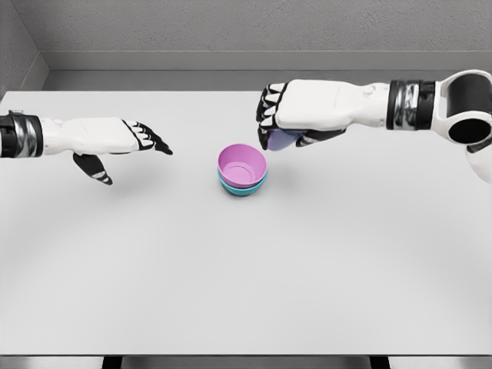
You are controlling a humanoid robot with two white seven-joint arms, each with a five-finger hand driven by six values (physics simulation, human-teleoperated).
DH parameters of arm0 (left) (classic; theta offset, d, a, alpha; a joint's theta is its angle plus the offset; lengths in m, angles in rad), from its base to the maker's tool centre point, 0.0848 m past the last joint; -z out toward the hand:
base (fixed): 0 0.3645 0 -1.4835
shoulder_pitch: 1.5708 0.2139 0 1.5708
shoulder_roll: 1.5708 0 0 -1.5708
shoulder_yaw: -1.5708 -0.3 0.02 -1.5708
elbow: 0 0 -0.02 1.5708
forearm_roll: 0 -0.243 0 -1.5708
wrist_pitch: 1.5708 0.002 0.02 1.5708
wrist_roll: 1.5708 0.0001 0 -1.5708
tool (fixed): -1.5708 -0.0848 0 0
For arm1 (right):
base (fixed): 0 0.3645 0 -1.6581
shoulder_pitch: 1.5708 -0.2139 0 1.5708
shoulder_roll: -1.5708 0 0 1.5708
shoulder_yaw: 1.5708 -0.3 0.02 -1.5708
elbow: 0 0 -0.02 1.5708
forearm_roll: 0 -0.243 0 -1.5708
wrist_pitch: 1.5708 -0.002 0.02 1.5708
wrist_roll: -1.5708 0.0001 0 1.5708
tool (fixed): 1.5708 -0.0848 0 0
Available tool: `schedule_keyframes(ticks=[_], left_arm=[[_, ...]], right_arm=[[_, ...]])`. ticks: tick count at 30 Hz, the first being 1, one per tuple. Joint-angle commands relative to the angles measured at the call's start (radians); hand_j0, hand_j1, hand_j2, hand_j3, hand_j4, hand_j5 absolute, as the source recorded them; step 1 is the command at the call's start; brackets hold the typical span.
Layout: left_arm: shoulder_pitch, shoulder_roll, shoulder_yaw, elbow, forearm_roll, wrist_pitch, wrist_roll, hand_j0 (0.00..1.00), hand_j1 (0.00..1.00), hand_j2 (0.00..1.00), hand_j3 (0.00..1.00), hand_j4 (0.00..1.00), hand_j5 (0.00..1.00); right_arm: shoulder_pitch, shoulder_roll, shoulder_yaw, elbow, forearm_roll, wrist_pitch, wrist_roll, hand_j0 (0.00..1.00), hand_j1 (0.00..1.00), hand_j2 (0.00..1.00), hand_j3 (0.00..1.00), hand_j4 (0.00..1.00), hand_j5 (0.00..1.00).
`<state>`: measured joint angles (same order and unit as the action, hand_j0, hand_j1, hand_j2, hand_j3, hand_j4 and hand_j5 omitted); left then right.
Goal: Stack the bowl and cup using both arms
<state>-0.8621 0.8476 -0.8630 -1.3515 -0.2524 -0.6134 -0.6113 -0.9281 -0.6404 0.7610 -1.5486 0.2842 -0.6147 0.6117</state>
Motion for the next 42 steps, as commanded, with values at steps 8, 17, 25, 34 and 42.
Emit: schedule_keyframes(ticks=[8, 17, 25, 34, 42], left_arm=[[0.0, 0.001, 0.001, 0.0, 0.005, 0.003, 0.0, 1.0, 1.0, 1.0, 1.0, 1.0, 1.0], [0.0, 0.001, 0.001, 0.0, 0.005, 0.003, 0.0, 1.0, 1.0, 1.0, 1.0, 1.0, 1.0], [0.0, 0.001, 0.001, 0.0, 0.005, 0.003, 0.0, 1.0, 1.0, 1.0, 1.0, 1.0, 1.0], [0.0, 0.001, 0.001, 0.002, 0.005, 0.003, 0.0, 1.0, 1.0, 1.0, 1.0, 1.0, 1.0], [0.0, 0.001, 0.001, 0.0, 0.005, 0.003, 0.0, 1.0, 1.0, 1.0, 1.0, 1.0, 1.0]], right_arm=[[-0.026, 0.071, 0.058, -0.005, 0.0, 0.004, -0.001, 0.49, 0.49, 0.49, 0.49, 0.49, 0.49], [-0.02, 0.08, 0.087, -0.004, 0.001, 0.004, -0.001, 0.49, 0.49, 0.49, 0.49, 0.49, 0.49], [-0.009, 0.079, 0.109, 0.005, 0.004, 0.004, -0.001, 0.49, 0.49, 0.49, 0.49, 0.49, 0.49], [-0.008, 0.088, 0.11, 0.035, 0.009, 0.004, -0.001, 0.49, 0.49, 0.49, 0.49, 0.49, 0.49], [-0.018, 0.122, 0.13, 0.078, 0.013, 0.004, -0.001, 0.49, 0.49, 0.49, 0.49, 0.49, 0.49]])
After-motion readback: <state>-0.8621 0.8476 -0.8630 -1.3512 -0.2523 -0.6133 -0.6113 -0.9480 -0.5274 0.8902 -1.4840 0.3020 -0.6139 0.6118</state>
